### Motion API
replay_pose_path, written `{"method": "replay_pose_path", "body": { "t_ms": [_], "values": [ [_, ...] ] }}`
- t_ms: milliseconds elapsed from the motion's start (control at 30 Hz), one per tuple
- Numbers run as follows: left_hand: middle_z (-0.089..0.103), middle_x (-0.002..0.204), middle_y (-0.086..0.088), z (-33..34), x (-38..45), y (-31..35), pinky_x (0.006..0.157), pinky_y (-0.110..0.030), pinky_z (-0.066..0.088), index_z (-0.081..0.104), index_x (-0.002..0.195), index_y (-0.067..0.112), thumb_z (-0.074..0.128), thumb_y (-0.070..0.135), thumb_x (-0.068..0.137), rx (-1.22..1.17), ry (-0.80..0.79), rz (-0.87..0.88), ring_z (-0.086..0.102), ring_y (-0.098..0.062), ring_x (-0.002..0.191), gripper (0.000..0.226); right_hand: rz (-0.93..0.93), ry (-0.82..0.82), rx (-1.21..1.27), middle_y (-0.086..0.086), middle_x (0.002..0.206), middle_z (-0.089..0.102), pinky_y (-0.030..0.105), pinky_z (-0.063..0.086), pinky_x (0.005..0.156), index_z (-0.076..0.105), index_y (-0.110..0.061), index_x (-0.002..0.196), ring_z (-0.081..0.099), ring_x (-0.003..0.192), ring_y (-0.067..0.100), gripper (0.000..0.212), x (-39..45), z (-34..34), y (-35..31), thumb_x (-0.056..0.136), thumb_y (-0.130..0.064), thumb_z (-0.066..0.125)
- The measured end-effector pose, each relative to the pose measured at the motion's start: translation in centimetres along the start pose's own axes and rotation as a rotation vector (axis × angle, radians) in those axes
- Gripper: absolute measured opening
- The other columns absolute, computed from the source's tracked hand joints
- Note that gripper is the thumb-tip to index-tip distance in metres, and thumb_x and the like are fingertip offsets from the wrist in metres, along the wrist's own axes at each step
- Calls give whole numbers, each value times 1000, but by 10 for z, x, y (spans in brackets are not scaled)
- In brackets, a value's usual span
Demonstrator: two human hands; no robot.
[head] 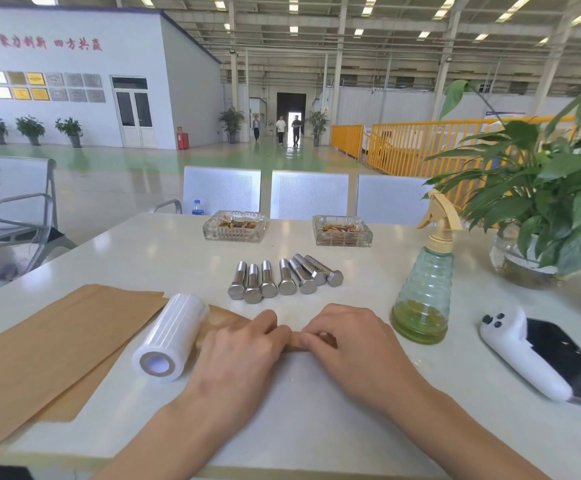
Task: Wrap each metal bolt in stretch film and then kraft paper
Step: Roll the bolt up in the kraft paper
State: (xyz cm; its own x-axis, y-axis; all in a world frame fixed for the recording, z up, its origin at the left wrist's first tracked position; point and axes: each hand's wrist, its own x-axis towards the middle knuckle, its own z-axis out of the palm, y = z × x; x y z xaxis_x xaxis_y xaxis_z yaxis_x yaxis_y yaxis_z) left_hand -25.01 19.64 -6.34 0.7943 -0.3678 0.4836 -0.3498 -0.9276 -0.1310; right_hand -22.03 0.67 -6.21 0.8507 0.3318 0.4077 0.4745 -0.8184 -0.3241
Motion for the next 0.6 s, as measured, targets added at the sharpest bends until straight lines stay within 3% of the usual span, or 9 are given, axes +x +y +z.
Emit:
{"method": "replay_pose_path", "body": {
  "t_ms": [133,233,433,600],
  "values": [
    [52,65,6,4,-1,-1,31,-29,34,66,71,25,91,8,38,1,-12,-30,56,-25,41,45,65,-49,35,-17,100,63,30,46,79,72,-42,108,57,89,5,18,13,3,0,92,-40,64],
    [59,79,9,8,-4,-2,46,-34,49,67,87,31,85,12,61,-11,10,-59,64,-21,63,36,46,-83,26,-13,99,67,32,48,78,73,-43,105,57,88,8,18,14,4,3,91,-45,62],
    [64,82,13,0,-3,-15,61,-36,50,72,80,29,91,12,60,-5,157,-18,57,-23,81,33,-18,-44,-1,-11,92,64,33,47,74,73,-41,108,57,86,10,19,10,6,4,94,-48,62],
    [66,78,16,-5,4,-26,64,-35,51,74,79,33,88,17,71,-123,104,37,61,-18,80,23,-15,-36,-5,-11,93,63,31,45,72,73,-41,108,56,87,11,18,9,8,4,95,-47,63]
  ]
}}
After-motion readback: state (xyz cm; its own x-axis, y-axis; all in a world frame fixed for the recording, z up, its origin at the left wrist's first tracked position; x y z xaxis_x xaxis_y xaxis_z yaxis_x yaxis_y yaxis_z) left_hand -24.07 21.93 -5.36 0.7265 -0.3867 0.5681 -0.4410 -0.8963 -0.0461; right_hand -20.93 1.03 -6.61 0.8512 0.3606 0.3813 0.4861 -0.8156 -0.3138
